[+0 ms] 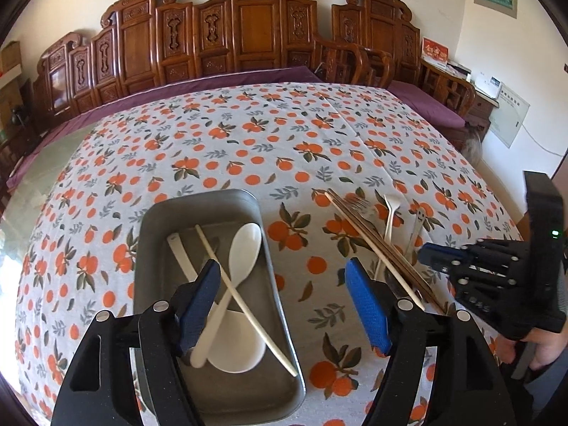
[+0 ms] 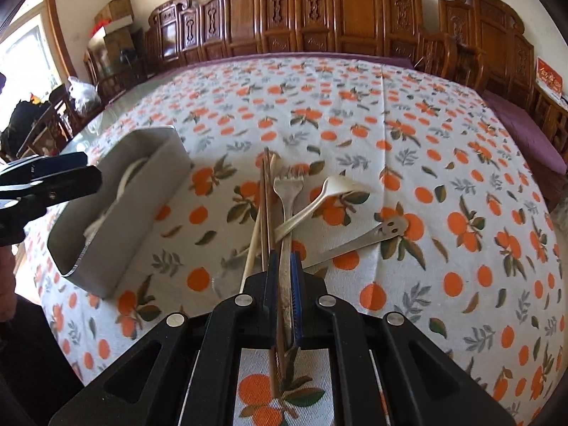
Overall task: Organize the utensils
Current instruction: 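Reach the right tool into the pile and grasp a dark wooden chopstick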
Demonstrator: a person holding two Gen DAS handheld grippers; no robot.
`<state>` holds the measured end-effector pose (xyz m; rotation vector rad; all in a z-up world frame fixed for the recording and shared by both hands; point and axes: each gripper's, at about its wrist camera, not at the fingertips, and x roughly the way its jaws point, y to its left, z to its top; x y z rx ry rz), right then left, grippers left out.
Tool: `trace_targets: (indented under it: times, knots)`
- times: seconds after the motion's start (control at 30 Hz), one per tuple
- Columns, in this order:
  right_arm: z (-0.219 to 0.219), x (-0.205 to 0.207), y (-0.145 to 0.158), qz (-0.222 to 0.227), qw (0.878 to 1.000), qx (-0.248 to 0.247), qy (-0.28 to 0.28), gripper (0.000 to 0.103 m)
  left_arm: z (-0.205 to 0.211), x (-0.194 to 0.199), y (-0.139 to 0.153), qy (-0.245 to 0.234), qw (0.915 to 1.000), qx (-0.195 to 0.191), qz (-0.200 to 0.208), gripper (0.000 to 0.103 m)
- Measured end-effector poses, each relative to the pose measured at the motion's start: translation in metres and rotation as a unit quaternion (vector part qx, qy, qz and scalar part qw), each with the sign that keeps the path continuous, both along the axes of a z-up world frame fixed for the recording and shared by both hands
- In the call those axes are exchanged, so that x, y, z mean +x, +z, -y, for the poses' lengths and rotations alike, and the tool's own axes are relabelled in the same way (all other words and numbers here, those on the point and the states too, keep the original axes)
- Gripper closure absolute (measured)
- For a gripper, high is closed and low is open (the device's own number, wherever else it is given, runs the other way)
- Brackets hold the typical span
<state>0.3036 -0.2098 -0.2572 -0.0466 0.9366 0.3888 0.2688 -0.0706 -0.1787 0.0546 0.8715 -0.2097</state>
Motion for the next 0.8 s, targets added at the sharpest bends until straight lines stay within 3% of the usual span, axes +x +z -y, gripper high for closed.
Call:
trace_targets:
  times: [0.27, 0.53, 0.8]
  knots:
    - [-0.006, 0.016, -0.014, -0.022, 1.000, 0.000, 0.003, 0.093, 0.009, 0.000, -0.005, -0.009, 0.9999, 0.001, -0.007, 0.034]
    - [-0.007, 0.016, -0.008, -0.017, 1.000, 0.019, 0.007, 0.094, 0.012, -0.001, -0.006, -0.012, 0.9999, 0.002, -0.010, 0.034]
    - [-0.016, 0.014, -0.014, -0.024, 1.000, -0.004, 0.020, 0.094, 0.015, -0.001, -0.008, -0.015, 0.9998, 0.006, -0.010, 0.034]
